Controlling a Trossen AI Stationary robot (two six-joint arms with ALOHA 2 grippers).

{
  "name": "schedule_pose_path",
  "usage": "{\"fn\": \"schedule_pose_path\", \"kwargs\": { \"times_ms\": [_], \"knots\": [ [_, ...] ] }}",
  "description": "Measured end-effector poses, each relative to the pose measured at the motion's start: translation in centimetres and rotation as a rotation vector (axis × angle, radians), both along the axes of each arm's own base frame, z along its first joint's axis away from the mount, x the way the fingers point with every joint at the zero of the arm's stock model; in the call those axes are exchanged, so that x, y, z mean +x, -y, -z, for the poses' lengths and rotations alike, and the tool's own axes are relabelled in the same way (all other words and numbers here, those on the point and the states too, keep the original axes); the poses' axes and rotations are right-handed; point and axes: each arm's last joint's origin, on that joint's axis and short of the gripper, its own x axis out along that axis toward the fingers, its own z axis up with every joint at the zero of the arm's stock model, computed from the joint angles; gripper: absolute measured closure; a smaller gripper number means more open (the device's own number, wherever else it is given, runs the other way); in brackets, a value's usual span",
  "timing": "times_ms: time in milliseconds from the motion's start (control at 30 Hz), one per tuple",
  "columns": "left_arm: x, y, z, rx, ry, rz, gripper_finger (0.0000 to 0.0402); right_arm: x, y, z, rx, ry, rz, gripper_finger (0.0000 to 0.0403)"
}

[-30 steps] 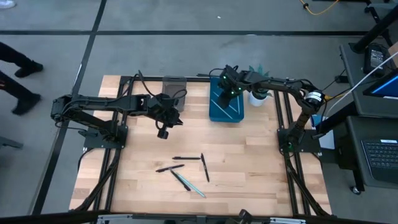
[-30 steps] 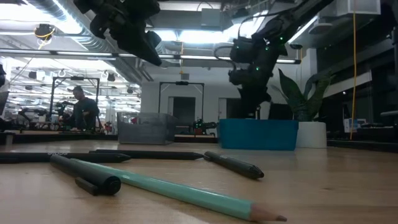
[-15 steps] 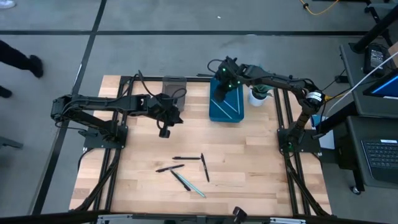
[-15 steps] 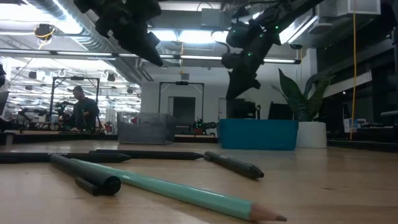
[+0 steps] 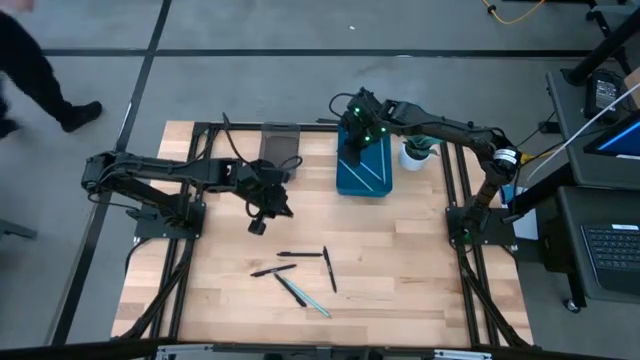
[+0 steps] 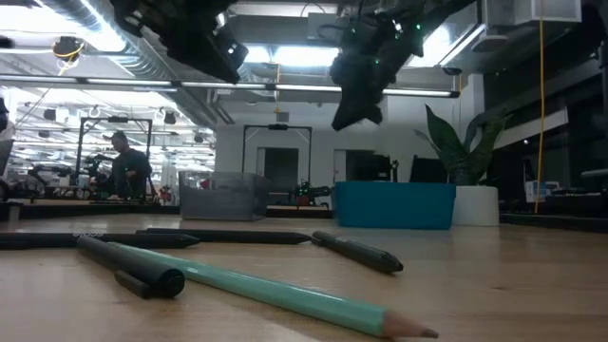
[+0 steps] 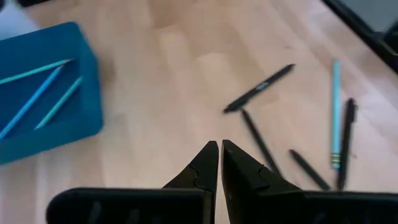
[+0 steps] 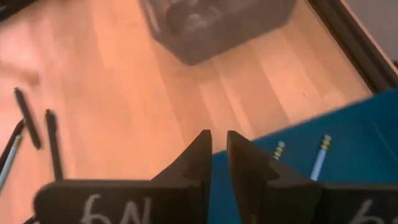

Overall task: Sort pens & pencils
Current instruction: Put the light blue pencil into the blue bin

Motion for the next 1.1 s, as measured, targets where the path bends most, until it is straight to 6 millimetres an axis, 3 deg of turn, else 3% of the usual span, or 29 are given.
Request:
{"fn": "schedule_pose_path", "kwargs": {
  "times_ms": [400,667,867,1100],
  "knots": [
    [0.7,5.3,1.4,0.152,-0.045,0.061,0.0382,1.2,-2.9,-2.5,-0.108,-0.062,-0.032,0.0350],
    [1.5,7.1,2.6,0.173,-0.068,0.027,0.0315,1.0,-4.2,-3.2,-0.129,-0.086,-0.041,0.0350],
    [1.5,7.4,2.6,0.228,-0.050,-0.029,0.0282,-0.4,-5.9,-4.3,-0.146,-0.084,-0.038,0.0350],
    [1.6,7.7,2.3,0.251,-0.011,-0.041,0.0281,-4.1,-10.9,-6.6,-0.268,0.105,-0.084,0.0350]
  ]
}}
